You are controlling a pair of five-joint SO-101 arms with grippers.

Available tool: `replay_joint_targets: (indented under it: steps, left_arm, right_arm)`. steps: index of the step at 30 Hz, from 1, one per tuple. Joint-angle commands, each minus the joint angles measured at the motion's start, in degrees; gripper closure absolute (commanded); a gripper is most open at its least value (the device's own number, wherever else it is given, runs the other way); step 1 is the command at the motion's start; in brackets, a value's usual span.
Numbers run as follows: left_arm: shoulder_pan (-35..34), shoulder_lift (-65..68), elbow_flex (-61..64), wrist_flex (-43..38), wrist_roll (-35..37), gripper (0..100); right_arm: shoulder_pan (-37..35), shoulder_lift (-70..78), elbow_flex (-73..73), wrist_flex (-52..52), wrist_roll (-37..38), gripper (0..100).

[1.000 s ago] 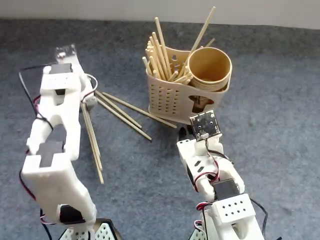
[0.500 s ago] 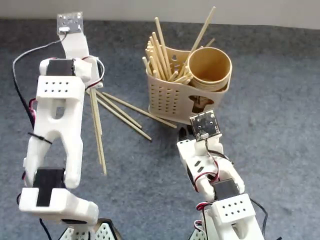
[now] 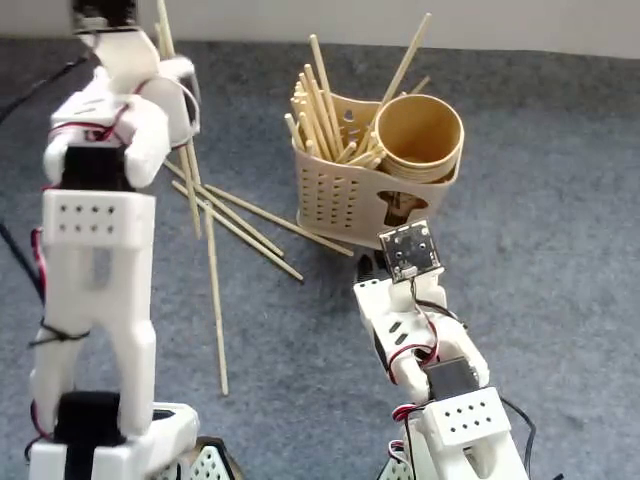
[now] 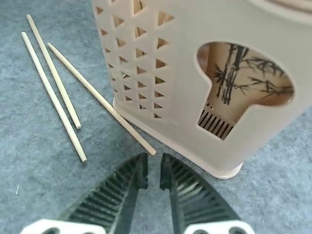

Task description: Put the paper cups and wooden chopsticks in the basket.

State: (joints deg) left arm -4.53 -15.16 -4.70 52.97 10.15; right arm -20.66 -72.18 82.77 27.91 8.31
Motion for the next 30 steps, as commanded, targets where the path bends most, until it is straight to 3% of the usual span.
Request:
replay_joint_targets:
  steps: [1, 5, 13, 23, 30]
  left_arm:
    - [1.1, -7.3, -1.2, -6.3, -0.4, 99]
    - [1.4, -10.2, -1.2, -9.7, -2.0, 99]
    - [9.4, -16.4, -2.5, -10.5, -8.0, 99]
    - [20.1, -19.1, -11.7, -10.5, -7.7, 99]
    - [27.3, -18.9, -11.0, -12.8, -7.7, 99]
  right_arm:
    - [-0.5, -1.1, -0.2, -1.4, 0.6, 94.0]
    - [-0.5, -1.1, -0.2, -1.4, 0.6, 94.0]
    - [-0.5, -1.1, -0.2, -1.4, 0.6, 94.0]
    - [-0.5, -1.3, -0.2, -1.4, 0.6, 94.0]
    - [-0.5, -1.3, -0.2, -1.4, 0.6, 94.0]
